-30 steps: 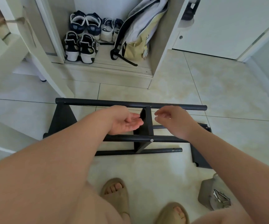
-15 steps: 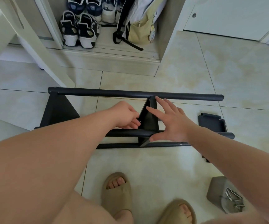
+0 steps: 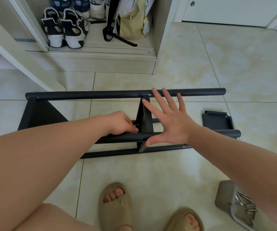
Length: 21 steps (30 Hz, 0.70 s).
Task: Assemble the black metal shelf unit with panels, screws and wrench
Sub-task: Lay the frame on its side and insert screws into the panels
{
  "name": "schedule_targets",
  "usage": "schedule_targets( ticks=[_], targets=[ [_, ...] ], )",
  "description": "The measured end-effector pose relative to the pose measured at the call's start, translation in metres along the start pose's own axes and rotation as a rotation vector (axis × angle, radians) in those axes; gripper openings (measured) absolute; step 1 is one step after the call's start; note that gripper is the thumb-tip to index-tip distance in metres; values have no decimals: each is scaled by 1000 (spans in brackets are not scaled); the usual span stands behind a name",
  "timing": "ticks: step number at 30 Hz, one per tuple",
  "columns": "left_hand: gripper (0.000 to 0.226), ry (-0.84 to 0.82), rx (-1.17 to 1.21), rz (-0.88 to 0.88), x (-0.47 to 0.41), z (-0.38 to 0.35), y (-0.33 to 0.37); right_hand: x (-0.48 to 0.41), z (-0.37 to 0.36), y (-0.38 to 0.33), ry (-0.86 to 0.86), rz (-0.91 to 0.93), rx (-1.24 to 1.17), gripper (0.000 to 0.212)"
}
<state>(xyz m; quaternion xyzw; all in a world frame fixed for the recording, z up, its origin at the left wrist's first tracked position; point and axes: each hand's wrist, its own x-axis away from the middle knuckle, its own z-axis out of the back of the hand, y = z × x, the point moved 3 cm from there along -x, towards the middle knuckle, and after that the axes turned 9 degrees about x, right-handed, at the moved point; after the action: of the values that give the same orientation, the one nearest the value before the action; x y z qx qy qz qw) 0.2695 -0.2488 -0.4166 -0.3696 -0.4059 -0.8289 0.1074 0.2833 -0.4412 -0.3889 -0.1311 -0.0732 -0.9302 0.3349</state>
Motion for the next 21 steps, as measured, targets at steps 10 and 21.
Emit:
schedule_targets(
  ticks=[10, 21],
  targets=[
    [20, -117, -74, 113, -1, -6, -4, -15, 3, 2, -97, 89, 38, 138],
    [11, -105, 377, 45, -8, -9, -2, -13, -6, -2, 15, 78, 49, 132]
  ],
)
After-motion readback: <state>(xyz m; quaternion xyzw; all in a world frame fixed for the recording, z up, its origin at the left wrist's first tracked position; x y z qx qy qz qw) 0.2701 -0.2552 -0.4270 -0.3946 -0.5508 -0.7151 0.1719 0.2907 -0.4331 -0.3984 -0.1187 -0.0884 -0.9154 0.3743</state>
